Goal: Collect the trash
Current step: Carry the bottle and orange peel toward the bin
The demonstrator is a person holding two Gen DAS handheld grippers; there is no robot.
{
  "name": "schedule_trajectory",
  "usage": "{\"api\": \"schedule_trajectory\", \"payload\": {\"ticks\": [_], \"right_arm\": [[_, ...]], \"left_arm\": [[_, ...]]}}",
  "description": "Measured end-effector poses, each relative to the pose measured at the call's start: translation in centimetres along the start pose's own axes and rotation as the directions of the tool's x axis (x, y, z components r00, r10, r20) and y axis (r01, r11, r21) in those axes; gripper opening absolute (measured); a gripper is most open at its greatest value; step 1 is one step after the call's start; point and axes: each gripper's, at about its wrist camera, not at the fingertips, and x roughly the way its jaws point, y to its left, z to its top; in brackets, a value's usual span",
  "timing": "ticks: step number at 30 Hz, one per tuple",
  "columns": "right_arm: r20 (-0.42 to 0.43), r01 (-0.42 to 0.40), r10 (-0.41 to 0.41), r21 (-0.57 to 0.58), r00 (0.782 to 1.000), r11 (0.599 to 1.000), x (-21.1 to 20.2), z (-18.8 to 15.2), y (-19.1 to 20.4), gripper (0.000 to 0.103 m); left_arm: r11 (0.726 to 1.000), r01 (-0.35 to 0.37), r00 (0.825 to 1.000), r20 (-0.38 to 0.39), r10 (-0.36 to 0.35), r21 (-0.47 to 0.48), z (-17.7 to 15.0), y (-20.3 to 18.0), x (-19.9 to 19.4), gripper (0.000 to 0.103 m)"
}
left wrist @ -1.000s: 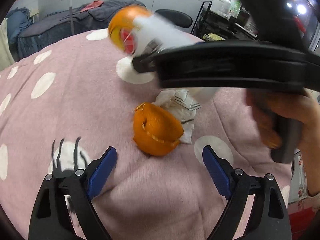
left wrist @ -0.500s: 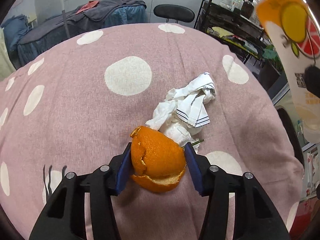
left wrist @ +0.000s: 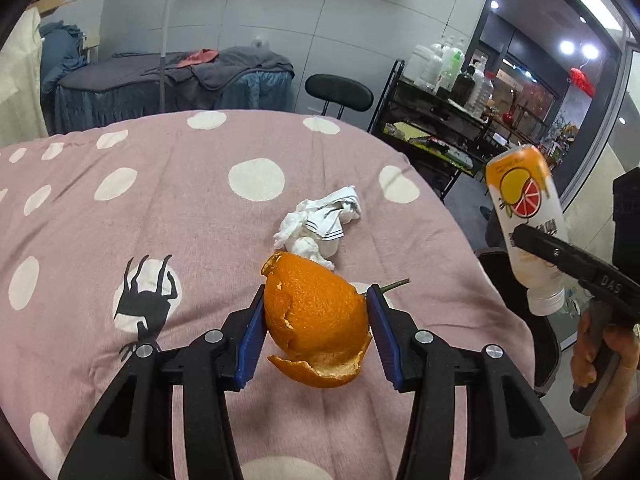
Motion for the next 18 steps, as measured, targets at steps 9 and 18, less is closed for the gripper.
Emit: {"api": "schedule_trajectory", "payload": {"ticks": [9,18], "right_arm": [[0.038,0.038,-0.041,0.081,0.998,0.996,-4.5,-3.9,-2.5,0.066],[0.024,0.224,-0.231,0.173,0.973,0.959,-8.6,-7.0,-8.8,0.066]], "left_arm": [[0.998,0.055,0.995,0.082,-0.055,0.002,-2.1,-4.1,-2.8,0.048],[0.979,0.196,0.978,0.070,-0.199,0.053,-3.7,-10.2,-2.7,0.048]]}}
